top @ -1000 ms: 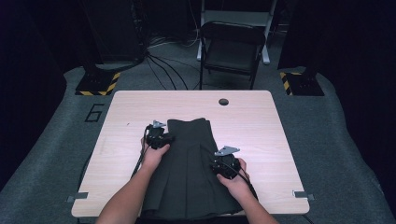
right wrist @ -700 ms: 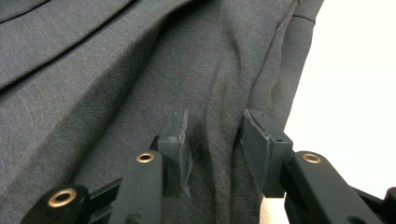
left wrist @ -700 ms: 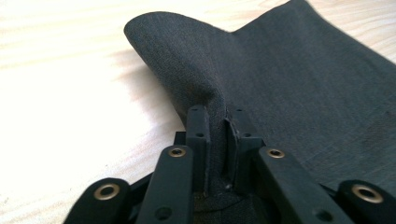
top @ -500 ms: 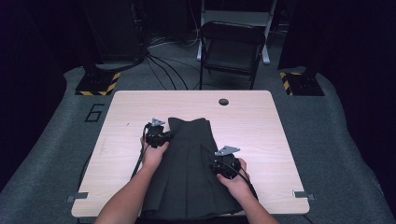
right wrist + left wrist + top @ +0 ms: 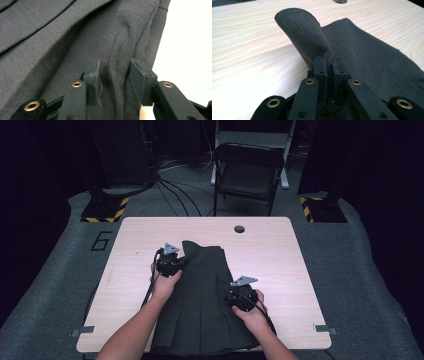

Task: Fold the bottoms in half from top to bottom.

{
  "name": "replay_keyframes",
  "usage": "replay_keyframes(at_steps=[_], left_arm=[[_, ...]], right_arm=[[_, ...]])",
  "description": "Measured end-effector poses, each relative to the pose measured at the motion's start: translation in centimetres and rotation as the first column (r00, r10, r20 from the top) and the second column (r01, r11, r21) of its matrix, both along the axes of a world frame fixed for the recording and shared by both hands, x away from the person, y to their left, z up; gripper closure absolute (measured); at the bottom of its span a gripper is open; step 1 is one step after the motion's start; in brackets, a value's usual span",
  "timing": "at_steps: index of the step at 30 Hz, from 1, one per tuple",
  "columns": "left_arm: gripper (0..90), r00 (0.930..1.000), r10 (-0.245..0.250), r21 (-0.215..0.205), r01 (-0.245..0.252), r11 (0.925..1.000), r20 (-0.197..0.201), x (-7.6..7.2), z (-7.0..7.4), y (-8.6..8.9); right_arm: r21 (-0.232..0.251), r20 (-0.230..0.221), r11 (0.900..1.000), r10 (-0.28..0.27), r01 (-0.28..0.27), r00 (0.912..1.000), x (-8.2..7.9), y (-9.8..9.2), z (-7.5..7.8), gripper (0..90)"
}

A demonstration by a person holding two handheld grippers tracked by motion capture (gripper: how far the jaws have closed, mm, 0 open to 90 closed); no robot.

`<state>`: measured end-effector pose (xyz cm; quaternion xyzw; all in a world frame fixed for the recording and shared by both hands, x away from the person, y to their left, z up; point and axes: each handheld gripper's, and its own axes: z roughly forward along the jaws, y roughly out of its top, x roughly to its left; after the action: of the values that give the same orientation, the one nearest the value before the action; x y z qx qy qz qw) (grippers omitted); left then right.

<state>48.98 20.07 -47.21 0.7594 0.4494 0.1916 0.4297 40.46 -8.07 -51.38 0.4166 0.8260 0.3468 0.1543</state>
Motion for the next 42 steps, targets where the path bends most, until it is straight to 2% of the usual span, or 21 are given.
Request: replay_keyframes(at_steps=[2,4,6,10,11,15,18,20,22,23,25,29,30,33,34,35,36,38,39,41,42], left_arm=[[84.4,0.9999,-0.004,0.011,0.004,0.9999,0.011,0.0,0.4,0.0],[84.4,0.9997,-0.012,0.020,0.011,0.9997,0.023,0.0,0.8,0.0],[84.4,0.9991,-0.015,0.025,0.014,0.9996,0.041,0.0,1.3,-0.1],[84.4,0.9975,-0.031,0.040,0.029,0.9988,0.063,-0.3,2.2,-0.4],[84.4,0.9947,-0.051,0.048,0.047,0.9977,0.089,-0.6,2.9,-0.7],[84.4,0.9905,-0.078,0.068,0.070,0.9952,0.114,-1.1,4.0,-1.1],[84.4,0.9873,-0.078,0.078,0.068,0.9946,0.138,-1.3,4.9,-1.2],[84.4,0.9869,-0.089,0.101,0.075,0.9920,0.135,-1.3,5.3,-1.2],[84.4,0.9868,-0.080,0.096,0.067,0.9931,0.141,-1.4,5.3,-1.3],[84.4,0.9864,-0.092,0.118,0.076,0.9901,0.136,-1.4,5.2,-1.5],[84.4,0.9873,-0.098,0.134,0.081,0.9877,0.125,-1.6,4.9,-1.8],[84.4,0.9872,-0.104,0.130,0.088,0.9876,0.121,-1.8,4.0,-2.5],[84.3,0.9862,-0.110,0.123,0.094,0.9879,0.124,-2.0,3.8,-2.7],[84.3,0.9805,-0.159,0.114,0.146,0.9827,0.116,-2.7,3.0,-3.7],[84.3,0.9805,-0.159,0.114,0.146,0.9827,0.116,-2.7,3.0,-3.7],[84.3,0.9753,-0.192,0.114,0.180,0.9772,0.109,-3.1,2.6,-4.3],[84.3,0.9734,-0.203,0.108,0.192,0.9755,0.107,-3.3,2.3,-4.7],[84.2,0.9710,-0.217,0.107,0.206,0.9727,0.101,-3.5,2.1,-4.9],[84.1,0.9656,-0.240,0.104,0.229,0.9678,0.101,-3.8,1.5,-5.4],[84.0,0.9603,-0.265,0.110,0.255,0.9605,0.086,-4.3,0.8,-5.9],[83.9,0.9579,-0.275,0.113,0.265,0.9577,0.084,-4.4,0.5,-6.1]], right_arm=[[0.009,-0.009,1.000,-0.004,0.004,1.0000,0.0,0.1,0.0,54.7],[0.003,-0.010,1.000,0.018,-0.018,0.9998,0.0,0.0,0.1,51.7],[0.024,-0.021,1.000,0.007,-0.006,0.9998,0.0,0.1,0.3,50.1],[0.030,-0.022,1.000,0.010,-0.009,0.9997,-0.1,0.0,0.5,49.7],[0.037,-0.017,0.999,0.008,-0.007,0.9998,0.0,0.0,0.6,49.2],[0.048,-0.022,0.999,0.000,0.001,0.9998,0.0,-0.3,0.7,49.0],[0.057,-0.025,0.998,-0.002,0.003,0.9997,0.0,-0.3,0.7,48.9],[0.052,-0.021,0.999,-0.002,0.003,0.9998,0.0,-0.2,0.7,48.9],[0.049,-0.016,0.999,0.004,-0.003,0.9999,0.0,-0.3,0.7,48.9],[0.055,-0.020,0.998,-0.012,0.013,0.9997,0.0,-0.3,0.8,48.9],[0.053,-0.013,0.999,-0.009,0.009,0.9999,0.1,-0.5,0.9,48.9],[0.071,-0.027,0.997,-0.028,0.030,0.9992,0.1,-0.6,1.0,48.9],[0.067,-0.015,0.997,-0.028,0.029,0.9995,0.2,-0.9,1.0,49.0],[0.079,-0.026,0.996,-0.039,0.041,0.9989,0.3,-1.1,1.1,49.0],[0.075,-0.026,0.996,-0.045,0.047,0.9987,0.3,-1.1,1.2,48.9],[0.080,-0.027,0.995,-0.051,0.053,0.9983,0.3,-1.3,1.2,49.0],[0.079,-0.015,0.996,-0.048,0.049,0.9988,0.4,-1.4,1.2,49.0],[0.085,-0.022,0.995,-0.056,0.058,0.9982,0.4,-1.5,1.3,49.0],[0.106,-0.029,0.991,-0.075,0.078,0.9968,0.4,-1.7,1.5,49.0],[0.109,-0.017,0.991,-0.070,0.072,0.9974,0.6,-2.0,1.5,49.0],[0.120,-0.022,0.989,-0.086,0.088,0.9961,0.6,-2.1,1.6,49.0]])
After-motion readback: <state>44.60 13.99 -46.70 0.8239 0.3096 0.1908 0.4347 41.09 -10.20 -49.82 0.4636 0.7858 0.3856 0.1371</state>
